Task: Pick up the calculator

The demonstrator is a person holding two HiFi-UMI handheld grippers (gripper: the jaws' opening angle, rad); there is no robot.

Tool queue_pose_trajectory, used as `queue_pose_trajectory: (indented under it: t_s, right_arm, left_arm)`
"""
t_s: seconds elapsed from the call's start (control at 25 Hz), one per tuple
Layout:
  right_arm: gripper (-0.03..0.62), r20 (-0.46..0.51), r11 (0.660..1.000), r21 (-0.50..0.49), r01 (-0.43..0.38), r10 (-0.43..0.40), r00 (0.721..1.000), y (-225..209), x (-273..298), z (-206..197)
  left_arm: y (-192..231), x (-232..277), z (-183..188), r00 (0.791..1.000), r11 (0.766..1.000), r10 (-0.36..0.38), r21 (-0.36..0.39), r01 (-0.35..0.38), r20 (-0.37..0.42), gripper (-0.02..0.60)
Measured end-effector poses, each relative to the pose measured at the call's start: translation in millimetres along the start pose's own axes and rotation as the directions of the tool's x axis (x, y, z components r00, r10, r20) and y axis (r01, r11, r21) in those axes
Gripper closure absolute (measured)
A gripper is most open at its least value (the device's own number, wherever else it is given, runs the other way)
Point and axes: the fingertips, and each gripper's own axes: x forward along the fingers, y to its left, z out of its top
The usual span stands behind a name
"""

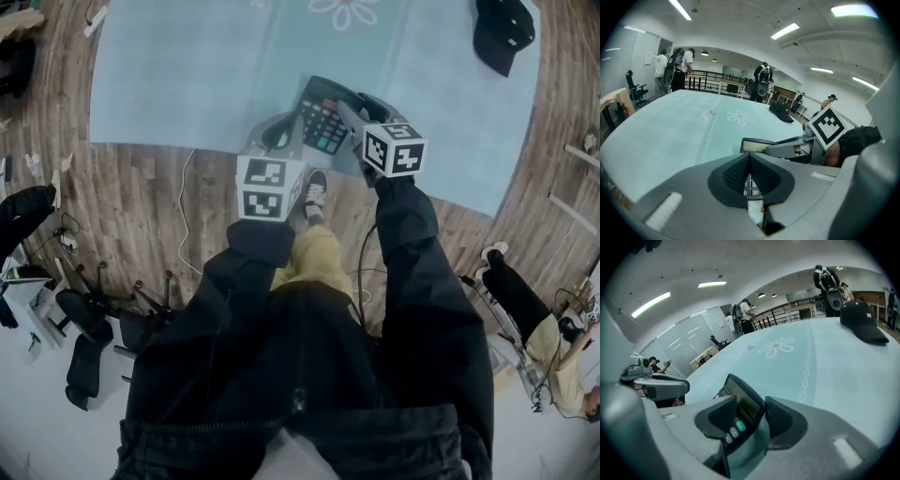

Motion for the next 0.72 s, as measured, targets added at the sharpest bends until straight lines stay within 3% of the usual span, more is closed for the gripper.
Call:
queue_pose_trajectory:
  t_s: [0.16, 0.48, 0.72]
  right_arm:
    - [0.424, 0.014, 0.999, 0.032, -0.026, 0.026, 1.000, 3, -4, 2]
    - [0.540, 0.112, 0.990, 0.096, -0.098, 0.088, 0.990, 31, -32, 24]
    - [0.545, 0.167, 0.994, 0.091, -0.058, 0.042, 0.985, 54, -53, 32]
  left_arm:
    - [0, -5, -1, 1.000, 1.000, 0.008, 0.003, -0.008, -0.003, 0.584]
    - [-3, -14, 3, 1.000, 1.000, 0.017, 0.016, -0.017, 0.008, 0.584]
    - [-8, -32, 16, 0.999, 0.999, 0.026, 0.029, -0.027, 0.044, 0.584]
